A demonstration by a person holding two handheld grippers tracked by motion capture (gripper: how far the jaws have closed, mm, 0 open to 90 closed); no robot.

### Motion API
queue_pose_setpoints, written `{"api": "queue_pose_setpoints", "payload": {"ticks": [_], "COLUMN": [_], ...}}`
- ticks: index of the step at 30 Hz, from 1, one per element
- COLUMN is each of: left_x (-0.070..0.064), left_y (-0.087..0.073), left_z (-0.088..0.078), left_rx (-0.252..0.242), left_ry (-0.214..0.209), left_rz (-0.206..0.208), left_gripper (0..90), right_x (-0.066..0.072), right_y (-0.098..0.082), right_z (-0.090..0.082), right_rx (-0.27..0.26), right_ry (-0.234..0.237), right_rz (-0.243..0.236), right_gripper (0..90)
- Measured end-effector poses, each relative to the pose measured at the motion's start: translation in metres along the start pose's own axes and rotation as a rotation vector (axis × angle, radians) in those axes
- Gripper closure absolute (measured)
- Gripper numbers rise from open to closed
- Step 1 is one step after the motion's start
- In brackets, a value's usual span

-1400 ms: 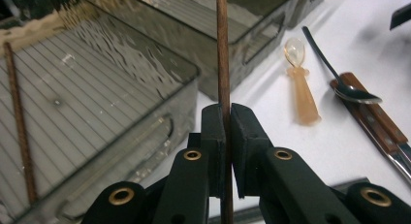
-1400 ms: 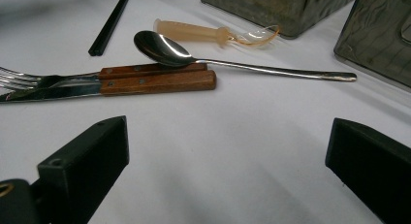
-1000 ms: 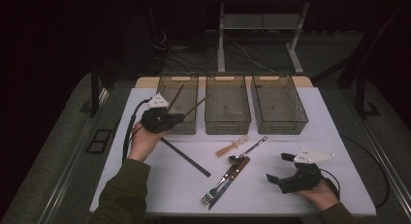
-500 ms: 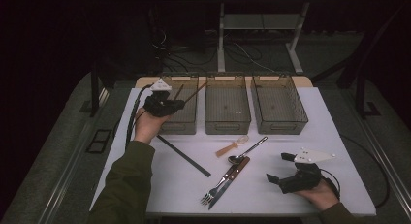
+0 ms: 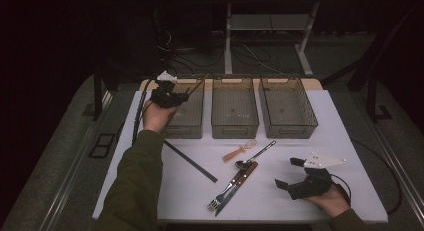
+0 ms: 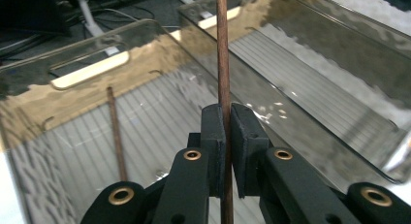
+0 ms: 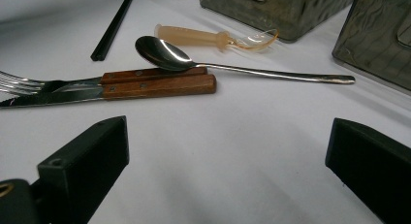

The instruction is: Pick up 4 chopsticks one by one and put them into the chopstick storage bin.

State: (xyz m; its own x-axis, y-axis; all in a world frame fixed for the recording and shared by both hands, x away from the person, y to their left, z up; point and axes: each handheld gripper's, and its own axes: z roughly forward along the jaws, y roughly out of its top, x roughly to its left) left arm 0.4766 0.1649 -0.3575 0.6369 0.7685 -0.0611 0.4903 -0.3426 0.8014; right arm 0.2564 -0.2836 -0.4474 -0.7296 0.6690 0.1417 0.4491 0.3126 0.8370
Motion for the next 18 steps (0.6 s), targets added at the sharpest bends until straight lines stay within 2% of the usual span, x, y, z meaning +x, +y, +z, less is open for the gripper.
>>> {"api": "queue_pose_setpoints", "payload": {"ticks": [2, 6, 8, 12, 14, 18], "left_x": [0.004, 0.012, 0.016, 0.022, 0.023, 0.022], "left_y": [0.001, 0.000, -0.002, -0.006, -0.008, -0.009], "left_z": [0.002, 0.005, 0.007, 0.011, 0.013, 0.016], "left_rx": [-0.005, -0.011, -0.015, 0.005, 0.022, 0.026], "left_ry": [0.014, 0.046, 0.058, 0.074, 0.075, 0.087], "left_rz": [-0.016, -0.023, -0.043, -0.074, -0.074, -0.078], "left_gripper": [84.6, 84.5, 84.5, 84.5, 84.3, 72.5], "right_x": [0.000, 0.000, 0.000, 0.000, 0.000, 0.000], "right_y": [0.000, 0.000, 0.000, 0.000, 0.000, 0.000], "right_z": [0.000, -0.001, -0.001, -0.001, -0.001, -0.001], "right_rx": [0.000, -0.002, -0.002, -0.003, -0.002, -0.003], "right_ry": [0.000, -0.001, 0.000, 0.001, 0.001, 0.001], "right_rz": [-0.001, -0.001, -0.001, -0.003, -0.003, -0.002], "right_gripper": [1.6, 1.6, 1.5, 1.6, 1.6, 1.6]}}
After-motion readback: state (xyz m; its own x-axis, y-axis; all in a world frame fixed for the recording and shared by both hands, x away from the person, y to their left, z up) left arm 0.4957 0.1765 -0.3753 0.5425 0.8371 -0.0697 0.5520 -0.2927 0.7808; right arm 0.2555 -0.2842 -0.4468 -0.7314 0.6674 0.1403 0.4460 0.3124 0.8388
